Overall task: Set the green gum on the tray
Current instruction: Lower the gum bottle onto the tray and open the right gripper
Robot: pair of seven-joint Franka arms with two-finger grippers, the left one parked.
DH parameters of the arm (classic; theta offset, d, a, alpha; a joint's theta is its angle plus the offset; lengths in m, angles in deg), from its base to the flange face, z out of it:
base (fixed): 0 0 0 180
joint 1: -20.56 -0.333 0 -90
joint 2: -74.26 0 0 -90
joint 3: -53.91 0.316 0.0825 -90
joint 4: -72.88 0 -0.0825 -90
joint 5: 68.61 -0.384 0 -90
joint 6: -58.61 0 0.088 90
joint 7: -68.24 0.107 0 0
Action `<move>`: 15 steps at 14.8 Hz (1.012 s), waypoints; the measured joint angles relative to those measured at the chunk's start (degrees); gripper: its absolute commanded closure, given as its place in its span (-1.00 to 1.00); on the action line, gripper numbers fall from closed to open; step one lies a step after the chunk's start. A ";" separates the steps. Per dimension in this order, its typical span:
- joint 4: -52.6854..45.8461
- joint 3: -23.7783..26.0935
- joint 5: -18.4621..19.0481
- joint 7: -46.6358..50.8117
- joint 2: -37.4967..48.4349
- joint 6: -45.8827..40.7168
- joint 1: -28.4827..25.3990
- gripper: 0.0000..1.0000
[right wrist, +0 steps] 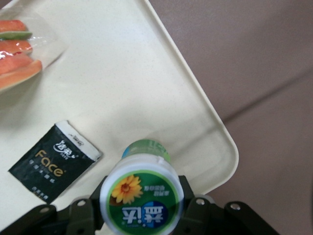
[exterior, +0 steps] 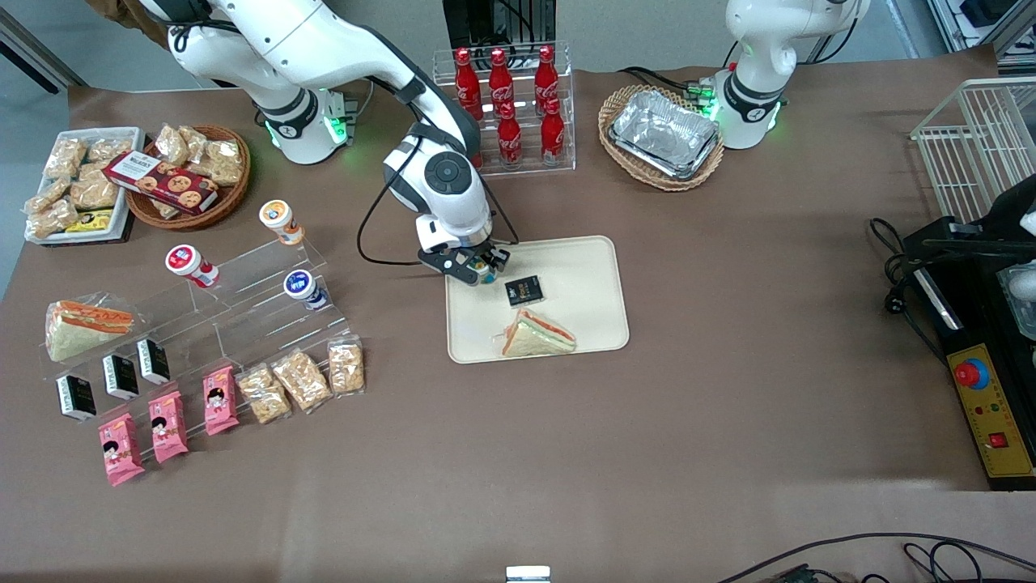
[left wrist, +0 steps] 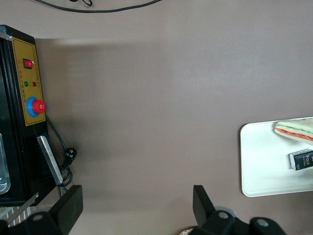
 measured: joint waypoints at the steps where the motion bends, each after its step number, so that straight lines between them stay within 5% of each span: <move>1: 0.00 0.00 0.09 0.15 -0.20 0.25 -0.01 -1.00; 15: -0.42 -0.42 0.23 1.83 -0.13 0.75 0.06 -1.00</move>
